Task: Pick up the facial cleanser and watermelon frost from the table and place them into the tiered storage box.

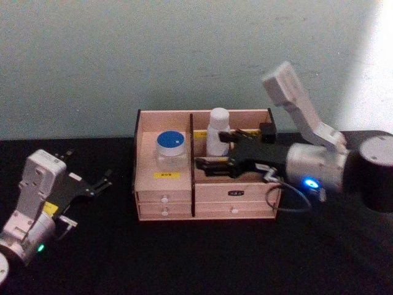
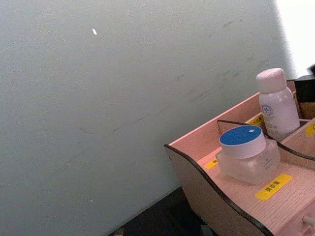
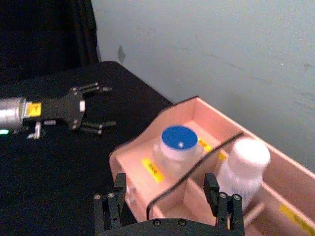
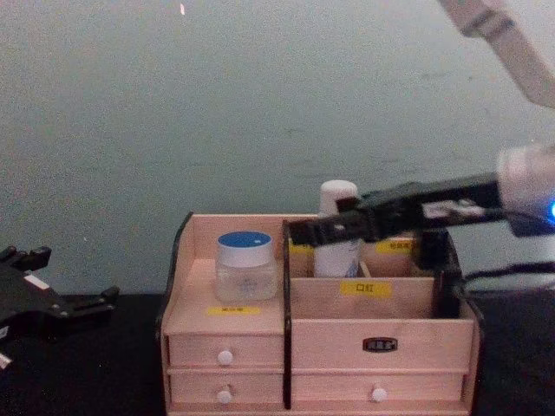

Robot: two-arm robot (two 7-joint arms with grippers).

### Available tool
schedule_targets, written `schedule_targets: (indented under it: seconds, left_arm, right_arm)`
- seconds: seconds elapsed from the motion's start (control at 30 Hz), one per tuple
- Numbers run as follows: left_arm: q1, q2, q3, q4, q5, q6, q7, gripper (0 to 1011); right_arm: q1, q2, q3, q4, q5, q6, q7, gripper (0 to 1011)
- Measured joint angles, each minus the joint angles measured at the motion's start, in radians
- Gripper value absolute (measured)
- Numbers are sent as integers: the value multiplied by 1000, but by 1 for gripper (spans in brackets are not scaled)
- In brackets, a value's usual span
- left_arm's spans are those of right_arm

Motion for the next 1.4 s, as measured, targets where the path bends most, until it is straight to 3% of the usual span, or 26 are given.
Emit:
schedule_targets:
  seconds: [0.23,0.33,0.53,0.7,0.8,0.83,0.9,1.0,1.03,1.4]
  left_arm:
    - [0,0,0,0,0,0,0,1001]
    - [0,0,0,0,0,0,0,1002]
    - [0,0,0,0,0,0,0,1001]
    - [0,0,0,0,0,0,0,1001]
    - [0,0,0,0,0,0,0,1001]
    - [0,0,0,0,0,0,0,1001]
    - [0,0,0,0,0,0,0,1001]
    - [0,0,0,0,0,0,0,1001]
    - [0,0,0,0,0,0,0,1001]
    - [0,0,0,0,0,0,0,1001]
  right_arm:
    - [-112,101,37,-101,32,-52,-16,1002]
    - [-172,139,64,-140,37,-97,-54,1002]
    - [-240,157,115,-162,34,-151,-135,1002]
    - [-275,138,163,-160,13,-189,-214,1003]
    - [-295,106,203,-141,-14,-222,-297,1003]
    - [-295,106,203,-141,-14,-222,-297,1003]
    - [-305,76,229,-119,-41,-255,-364,1003]
    - [-308,61,240,-107,-55,-271,-392,1002]
    - [-310,43,252,-87,-74,-288,-428,1002]
    - [-305,-28,258,8,-154,-301,-520,1002]
